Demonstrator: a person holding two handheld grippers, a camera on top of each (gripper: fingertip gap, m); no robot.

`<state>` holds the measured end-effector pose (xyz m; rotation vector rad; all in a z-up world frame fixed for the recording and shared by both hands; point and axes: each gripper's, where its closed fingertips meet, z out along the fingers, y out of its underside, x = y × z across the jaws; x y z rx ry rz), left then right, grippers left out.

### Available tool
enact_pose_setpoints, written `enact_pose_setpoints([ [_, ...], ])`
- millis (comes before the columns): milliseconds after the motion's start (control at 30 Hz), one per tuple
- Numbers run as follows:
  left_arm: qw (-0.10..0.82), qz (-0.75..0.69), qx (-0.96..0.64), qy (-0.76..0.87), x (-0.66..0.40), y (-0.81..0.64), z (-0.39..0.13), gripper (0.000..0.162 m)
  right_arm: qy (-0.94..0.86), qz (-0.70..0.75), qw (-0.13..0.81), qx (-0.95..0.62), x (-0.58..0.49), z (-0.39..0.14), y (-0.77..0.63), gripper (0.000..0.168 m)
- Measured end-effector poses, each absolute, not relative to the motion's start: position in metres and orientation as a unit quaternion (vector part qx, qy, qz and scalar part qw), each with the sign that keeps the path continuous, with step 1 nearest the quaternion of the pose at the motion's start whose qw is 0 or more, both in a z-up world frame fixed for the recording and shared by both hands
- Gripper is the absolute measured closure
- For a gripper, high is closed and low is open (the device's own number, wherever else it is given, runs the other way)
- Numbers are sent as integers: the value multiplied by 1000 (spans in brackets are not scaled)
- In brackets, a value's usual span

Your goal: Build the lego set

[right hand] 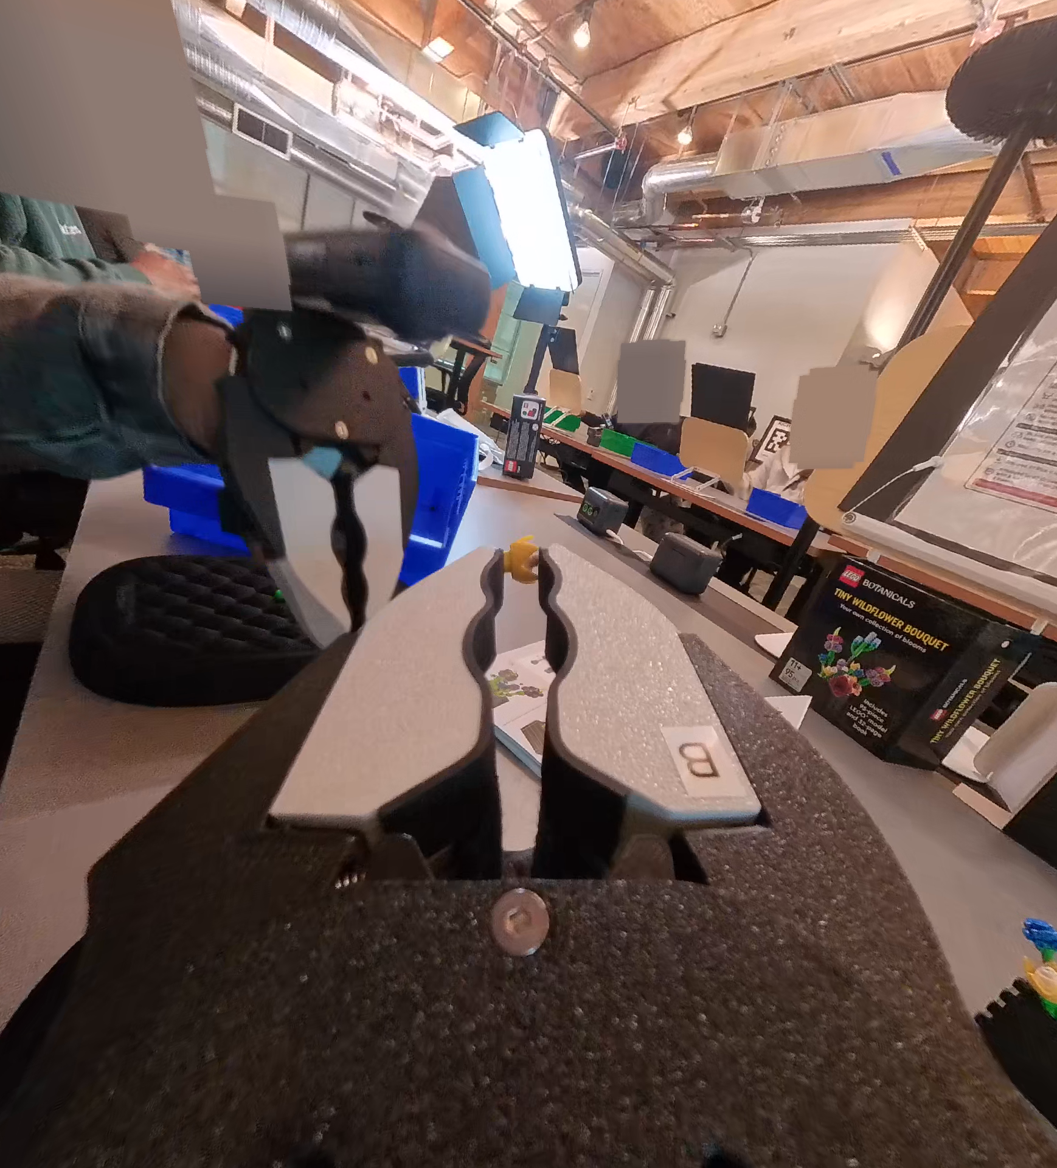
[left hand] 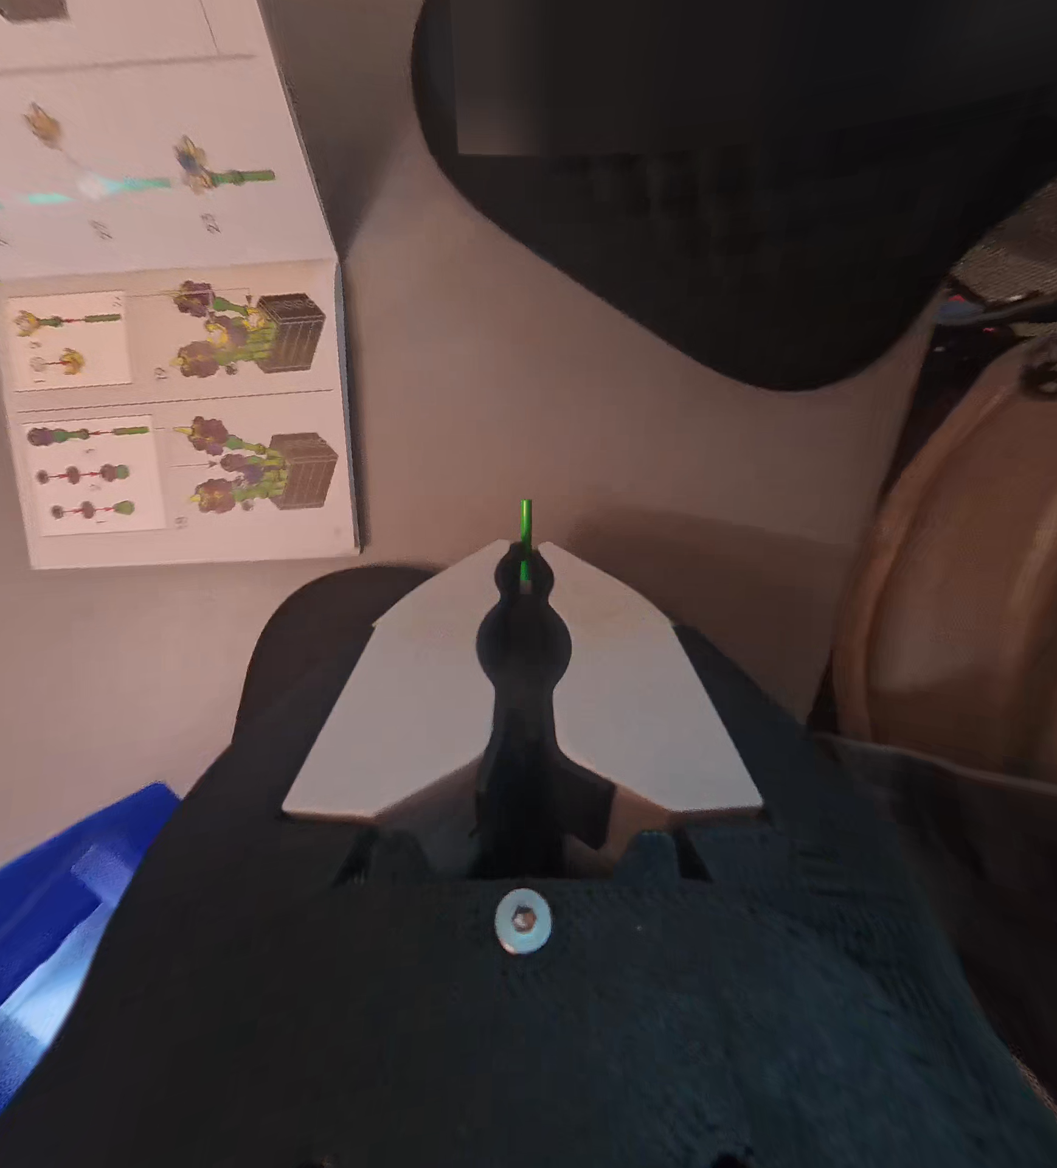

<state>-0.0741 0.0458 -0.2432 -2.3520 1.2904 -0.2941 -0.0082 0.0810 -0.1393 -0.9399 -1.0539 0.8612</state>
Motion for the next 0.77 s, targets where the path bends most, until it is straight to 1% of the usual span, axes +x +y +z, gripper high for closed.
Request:
enact_pose_setpoints([
  [167, 200, -135, -858, 454, -57, 53, -259, 159, -469, 386, 678, -414, -7, -138, 79, 158],
  [233, 191, -123, -859, 458, -57, 54, -265, 159, -469, 385, 679, -413, -7, -138, 79, 158],
  [367, 175, -123, -861, 462, -54, 52, -274, 151, -471, 387, 676, -415, -7, -138, 79, 158],
  [467, 188, -143, -861, 451, -52, 52, -269, 145, -475, 386, 672, -417, -9, -140, 79, 158],
  [533, 215, -151, -854, 449, -50, 55, -261, 140, -476, 389, 667, -420, -10, -140, 80, 158],
  [633, 318, -175, -818, 447, -44, 65, -236, 140, -479, 400, 656, -424, -11, -141, 81, 158],
  [700, 383, -272, -772, 427, -28, 61, -212, 140, -495, 411, 645, -412, -13, -141, 77, 158],
  [767, 405, -412, -735, 355, -16, 56, -185, 143, -517, 410, 640, -393, -15, -140, 69, 158],
])
